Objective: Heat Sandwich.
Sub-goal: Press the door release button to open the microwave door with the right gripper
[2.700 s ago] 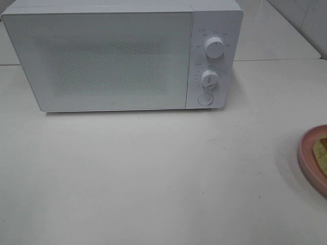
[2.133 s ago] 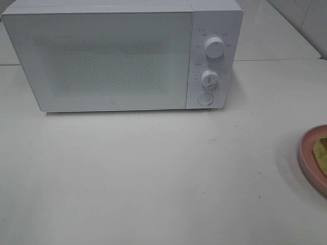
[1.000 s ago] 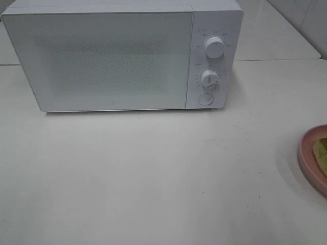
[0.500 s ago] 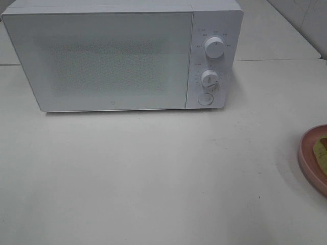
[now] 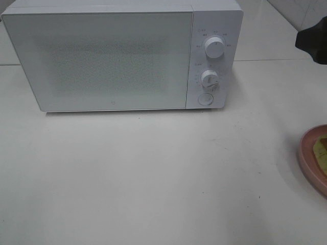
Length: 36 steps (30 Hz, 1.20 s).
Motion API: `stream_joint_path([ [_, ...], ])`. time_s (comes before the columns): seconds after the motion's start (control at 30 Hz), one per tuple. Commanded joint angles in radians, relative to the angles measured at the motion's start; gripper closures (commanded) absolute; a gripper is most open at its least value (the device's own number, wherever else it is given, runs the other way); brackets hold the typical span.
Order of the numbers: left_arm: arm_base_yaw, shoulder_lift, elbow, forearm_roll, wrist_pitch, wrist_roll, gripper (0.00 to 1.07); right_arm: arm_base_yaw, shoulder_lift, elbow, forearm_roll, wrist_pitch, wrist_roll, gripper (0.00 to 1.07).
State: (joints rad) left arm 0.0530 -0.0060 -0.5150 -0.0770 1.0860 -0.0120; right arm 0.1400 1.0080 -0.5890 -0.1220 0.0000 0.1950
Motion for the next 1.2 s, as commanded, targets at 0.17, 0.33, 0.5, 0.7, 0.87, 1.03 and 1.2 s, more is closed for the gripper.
stream_joint_path([
  [0.17, -0.007, -0.015, 0.002, -0.001, -0.013, -0.002, 0.09, -0.006, 0.069, 0.055, 0.003, -0.242, 0.002, 0.31],
  [0.33, -0.007, -0.015, 0.002, -0.001, -0.013, -0.002, 0.09, -0.006, 0.089, 0.126, 0.116, -0.359, -0.052, 0.31],
  [0.5, -0.007, -0.015, 0.002, -0.001, -0.013, -0.002, 0.09, -0.006, 0.089, 0.194, 0.294, -0.446, -0.185, 0.31],
  [0.7, -0.007, -0.015, 0.002, -0.001, -0.013, -0.002, 0.09, 0.055, 0.089, 0.234, 0.379, -0.497, -0.297, 0.31],
  [0.87, -0.007, -0.015, 0.002, -0.001, -0.013, -0.002, 0.09, 0.175, 0.089, 0.253, 0.482, -0.578, -0.425, 0.31],
  [1.03, -0.007, -0.015, 0.002, -0.001, -0.013, -0.002, 0.09, 0.277, 0.128, 0.258, 0.624, -0.673, -0.539, 0.31],
  [1.2, -0.007, -0.015, 0.002, -0.001, -0.013, -0.002, 0.09, 0.374, 0.228, 0.256, 0.717, -0.760, -0.581, 0.31],
])
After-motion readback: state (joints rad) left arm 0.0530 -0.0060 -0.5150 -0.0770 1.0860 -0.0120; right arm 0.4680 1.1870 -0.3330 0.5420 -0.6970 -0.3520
